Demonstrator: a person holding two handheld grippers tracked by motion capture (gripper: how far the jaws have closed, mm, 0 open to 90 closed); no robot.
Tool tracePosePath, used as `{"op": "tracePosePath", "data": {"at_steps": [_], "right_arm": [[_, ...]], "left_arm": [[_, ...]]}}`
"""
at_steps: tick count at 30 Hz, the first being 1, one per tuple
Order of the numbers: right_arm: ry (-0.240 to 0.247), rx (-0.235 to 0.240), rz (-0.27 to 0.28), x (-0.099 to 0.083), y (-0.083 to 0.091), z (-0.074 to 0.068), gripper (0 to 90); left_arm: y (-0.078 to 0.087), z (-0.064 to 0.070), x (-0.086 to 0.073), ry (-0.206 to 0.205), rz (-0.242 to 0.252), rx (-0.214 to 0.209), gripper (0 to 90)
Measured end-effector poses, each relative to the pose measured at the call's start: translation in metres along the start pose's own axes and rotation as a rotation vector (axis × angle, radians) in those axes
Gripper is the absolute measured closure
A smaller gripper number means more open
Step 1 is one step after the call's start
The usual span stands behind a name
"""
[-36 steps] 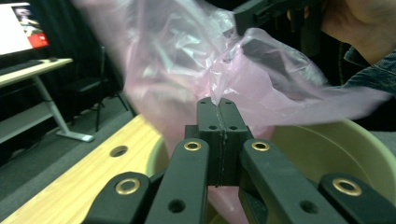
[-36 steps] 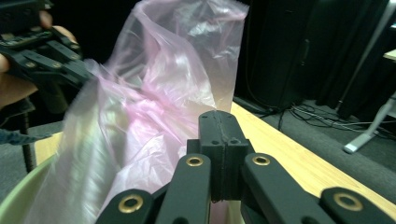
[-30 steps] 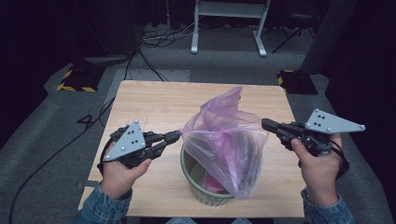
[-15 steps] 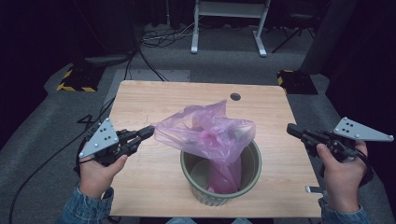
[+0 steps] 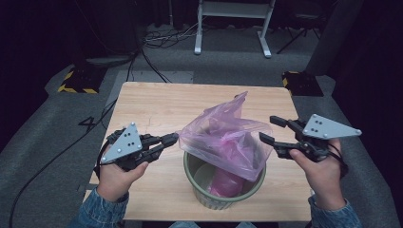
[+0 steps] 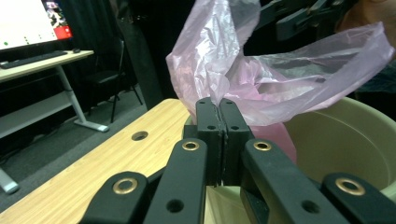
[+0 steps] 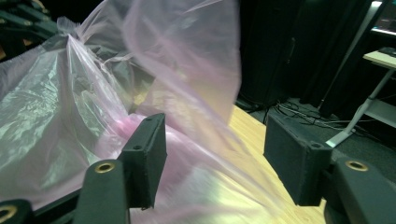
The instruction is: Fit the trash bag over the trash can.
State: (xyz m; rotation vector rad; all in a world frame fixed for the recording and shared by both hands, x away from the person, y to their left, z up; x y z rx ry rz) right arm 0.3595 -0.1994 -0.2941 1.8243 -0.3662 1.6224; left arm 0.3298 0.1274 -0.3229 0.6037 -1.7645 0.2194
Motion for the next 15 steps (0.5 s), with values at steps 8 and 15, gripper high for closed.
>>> {"op": "tracePosePath", "data": {"at_steps": [8, 15], "right_arm": [[0.006, 0.008, -0.037, 0.005, -0.033, 0.001, 32.6], [0.031, 0.012, -0.066, 0.010, -0.058, 0.004, 56.9]], "left_arm": [[-0.005, 0.002, 0.003, -0.014, -0.001, -0.019, 87.8], [-0.008, 0.005, 0.005, -0.039, -0.006, -0.017, 86.0]]}}
Point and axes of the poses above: each handheld gripper's, and its own axes: y roughly backward along the jaws, x roughly out of its top, z roughly to its right, the point moved 6 cm from there along -y, roughly forward along the jaws, and after that the axes turned 10 degrees about -y, right-handed, at the moved point
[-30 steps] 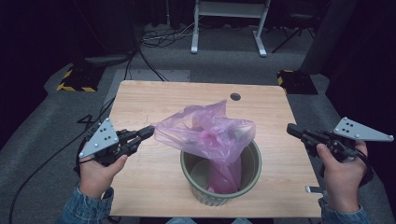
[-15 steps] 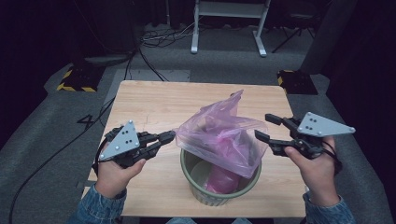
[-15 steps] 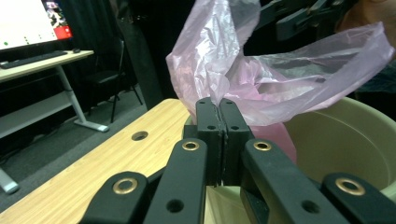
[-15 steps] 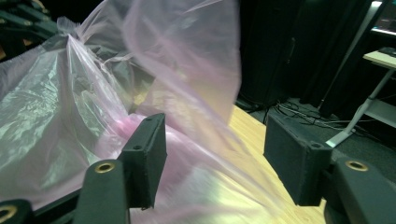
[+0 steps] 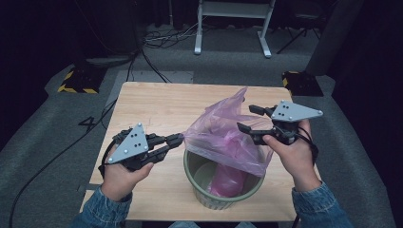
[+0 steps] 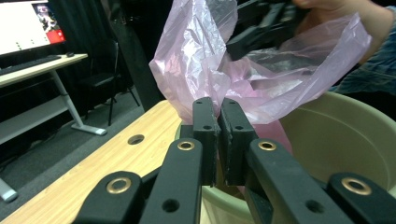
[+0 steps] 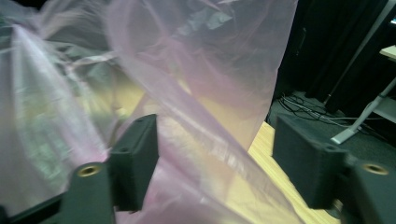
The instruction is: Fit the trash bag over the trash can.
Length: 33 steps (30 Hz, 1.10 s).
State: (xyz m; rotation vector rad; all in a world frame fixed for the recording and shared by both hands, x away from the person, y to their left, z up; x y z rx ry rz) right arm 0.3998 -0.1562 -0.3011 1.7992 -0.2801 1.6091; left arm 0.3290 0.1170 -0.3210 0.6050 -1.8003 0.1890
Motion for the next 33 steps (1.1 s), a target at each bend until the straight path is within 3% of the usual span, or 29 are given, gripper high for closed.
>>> {"op": "tracePosePath", "data": {"at_steps": [1, 2, 3, 4, 10, 17, 22, 25, 28, 30, 33], "right_arm": [[0.012, 0.021, -0.017, 0.000, -0.001, 0.000, 67.7], [0.010, 0.026, -0.019, 0.000, -0.003, 0.000, 72.7], [0.011, 0.029, -0.022, 0.001, -0.003, 0.001, 85.6], [0.002, 0.037, -0.021, 0.001, -0.002, 0.001, 88.7], [-0.017, 0.037, -0.012, 0.004, 0.012, -0.004, 90.0], [-0.007, 0.020, -0.021, 0.009, 0.018, -0.013, 90.0], [-0.009, 0.038, -0.017, 0.010, 0.015, -0.020, 90.0], [-0.013, 0.058, -0.018, 0.010, 0.013, -0.023, 90.0], [-0.013, 0.078, -0.018, 0.009, 0.013, -0.027, 90.0], [-0.010, 0.087, -0.019, 0.008, 0.014, -0.028, 90.0], [-0.002, 0.100, -0.020, 0.005, 0.019, -0.027, 90.0]], "left_arm": [[0.000, 0.000, 0.000, 0.001, 0.001, 0.000, 85.4], [0.000, 0.000, 0.000, 0.000, 0.000, 0.001, 84.5], [0.001, -0.001, 0.000, 0.003, 0.003, 0.008, 82.3], [0.001, -0.002, 0.000, 0.007, 0.009, 0.020, 77.7], [0.010, -0.008, 0.007, 0.034, 0.069, 0.065, 43.5], [0.012, -0.004, 0.041, 0.010, 0.099, 0.057, 34.7], [-0.009, 0.003, 0.055, -0.006, 0.086, 0.025, 32.0], [-0.026, 0.004, 0.055, -0.023, 0.043, 0.040, 29.6], [-0.041, -0.003, 0.048, -0.039, -0.021, 0.095, 31.5], [-0.045, -0.010, 0.041, -0.032, -0.053, 0.116, 45.4], [-0.045, -0.019, 0.032, -0.001, -0.068, 0.113, 66.2]]}}
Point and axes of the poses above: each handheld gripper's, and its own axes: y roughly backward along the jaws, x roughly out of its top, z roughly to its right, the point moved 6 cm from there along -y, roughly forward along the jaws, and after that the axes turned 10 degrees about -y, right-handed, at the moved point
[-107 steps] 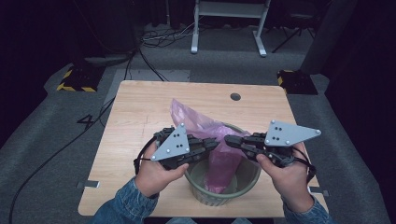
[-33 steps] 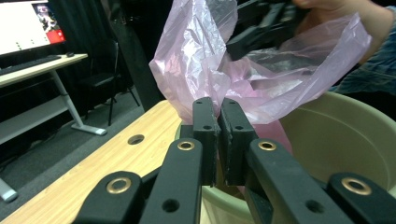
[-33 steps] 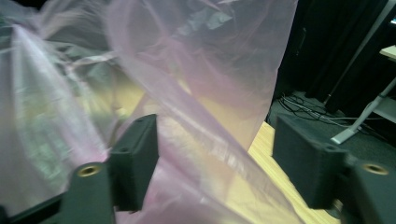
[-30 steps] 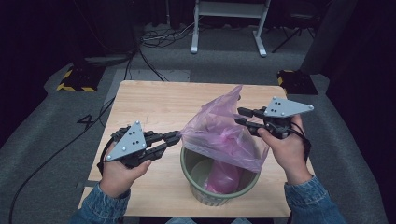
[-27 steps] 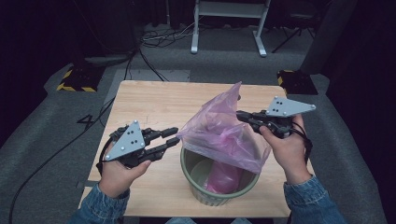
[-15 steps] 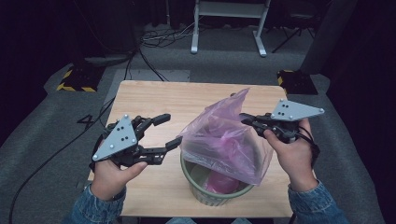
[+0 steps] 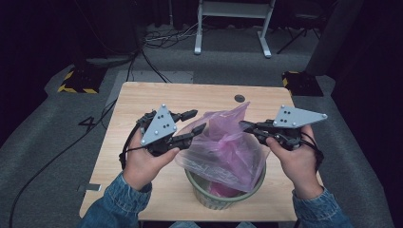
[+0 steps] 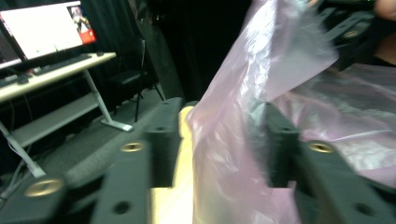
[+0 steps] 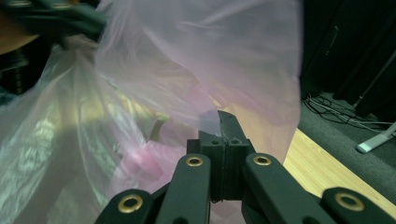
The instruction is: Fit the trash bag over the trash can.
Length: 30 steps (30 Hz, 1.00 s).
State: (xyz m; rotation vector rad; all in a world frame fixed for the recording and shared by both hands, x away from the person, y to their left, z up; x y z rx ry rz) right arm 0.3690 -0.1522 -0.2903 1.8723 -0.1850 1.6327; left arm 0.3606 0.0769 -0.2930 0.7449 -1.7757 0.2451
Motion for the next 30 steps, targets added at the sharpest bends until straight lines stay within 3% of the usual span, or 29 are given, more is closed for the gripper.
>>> {"op": "tracePosePath", "data": {"at_steps": [3, 5, 13, 20, 24, 26, 27, 30], "right_arm": [[-0.022, 0.000, -0.002, -0.006, 0.006, 0.008, 90.0], [-0.041, -0.001, -0.003, -0.010, 0.011, 0.013, 90.0], [-0.067, -0.016, -0.028, -0.025, 0.028, 0.026, 90.0], [-0.118, -0.053, -0.026, -0.037, 0.048, 0.042, 90.0], [-0.157, -0.062, -0.031, -0.046, 0.058, 0.049, 90.0], [-0.154, -0.066, -0.036, -0.049, 0.058, 0.050, 90.0], [-0.152, -0.071, -0.033, -0.049, 0.058, 0.049, 86.1], [-0.125, -0.092, -0.010, -0.045, 0.055, 0.048, 56.2]], "left_arm": [[0.004, -0.007, -0.007, 0.019, -0.020, 0.018, 84.8], [0.008, -0.011, -0.010, 0.034, -0.026, 0.026, 89.8], [0.020, -0.028, -0.024, 0.023, -0.094, 0.080, 90.0], [0.027, -0.041, -0.046, 0.063, -0.166, 0.105, 90.0], [0.026, -0.042, -0.053, 0.095, -0.171, 0.077, 90.0], [0.024, -0.038, -0.052, 0.079, -0.173, 0.073, 90.0], [0.023, -0.036, -0.050, 0.076, -0.168, 0.066, 90.0], [0.022, -0.028, -0.041, 0.059, -0.132, 0.044, 90.0]]}}
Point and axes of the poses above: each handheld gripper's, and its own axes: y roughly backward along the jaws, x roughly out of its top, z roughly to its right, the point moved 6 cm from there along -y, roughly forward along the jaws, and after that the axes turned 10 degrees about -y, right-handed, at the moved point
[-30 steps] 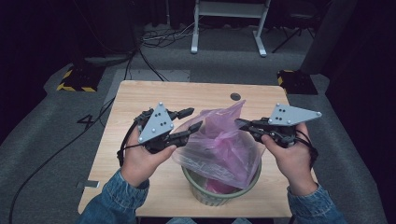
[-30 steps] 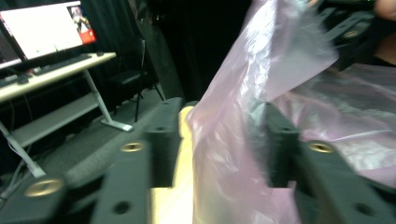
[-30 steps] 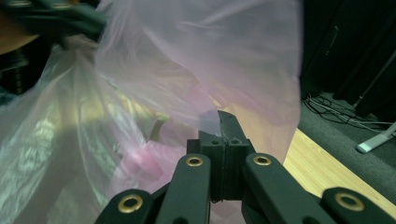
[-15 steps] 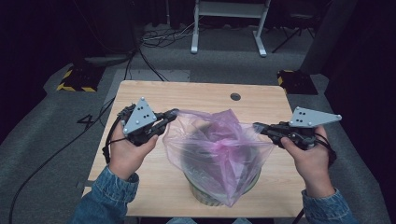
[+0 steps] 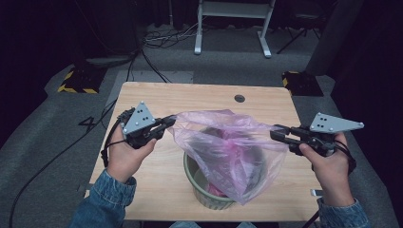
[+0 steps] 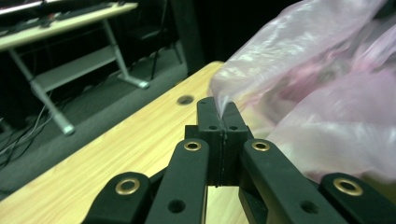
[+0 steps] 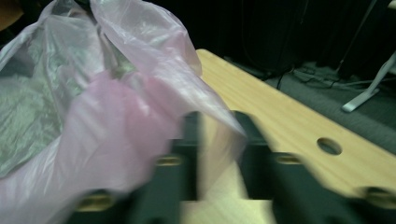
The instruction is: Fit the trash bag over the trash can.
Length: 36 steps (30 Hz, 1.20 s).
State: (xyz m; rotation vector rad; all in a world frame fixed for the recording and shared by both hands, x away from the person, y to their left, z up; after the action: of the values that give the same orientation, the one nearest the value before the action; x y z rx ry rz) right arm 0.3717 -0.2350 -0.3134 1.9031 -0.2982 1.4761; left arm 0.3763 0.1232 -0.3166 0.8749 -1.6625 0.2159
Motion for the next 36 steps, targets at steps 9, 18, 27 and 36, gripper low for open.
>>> {"op": "tracePosePath", "data": {"at_steps": [9, 18, 27, 36], "right_arm": [[0.197, 0.048, 0.052, 0.017, -0.003, -0.022, 71.3], [0.220, 0.051, 0.032, 0.020, -0.009, -0.026, 70.0], [0.217, 0.038, 0.018, 0.016, -0.027, -0.022, 37.4], [0.166, 0.065, -0.013, 0.011, -0.025, -0.019, 90.0]], "left_arm": [[0.002, 0.009, 0.015, -0.027, 0.088, -0.021, 84.5], [0.004, 0.005, 0.014, -0.010, 0.103, -0.016, 87.8], [0.005, 0.006, 0.015, -0.011, 0.109, -0.021, 88.3], [0.001, 0.006, 0.009, -0.007, 0.111, -0.032, 77.7]]}}
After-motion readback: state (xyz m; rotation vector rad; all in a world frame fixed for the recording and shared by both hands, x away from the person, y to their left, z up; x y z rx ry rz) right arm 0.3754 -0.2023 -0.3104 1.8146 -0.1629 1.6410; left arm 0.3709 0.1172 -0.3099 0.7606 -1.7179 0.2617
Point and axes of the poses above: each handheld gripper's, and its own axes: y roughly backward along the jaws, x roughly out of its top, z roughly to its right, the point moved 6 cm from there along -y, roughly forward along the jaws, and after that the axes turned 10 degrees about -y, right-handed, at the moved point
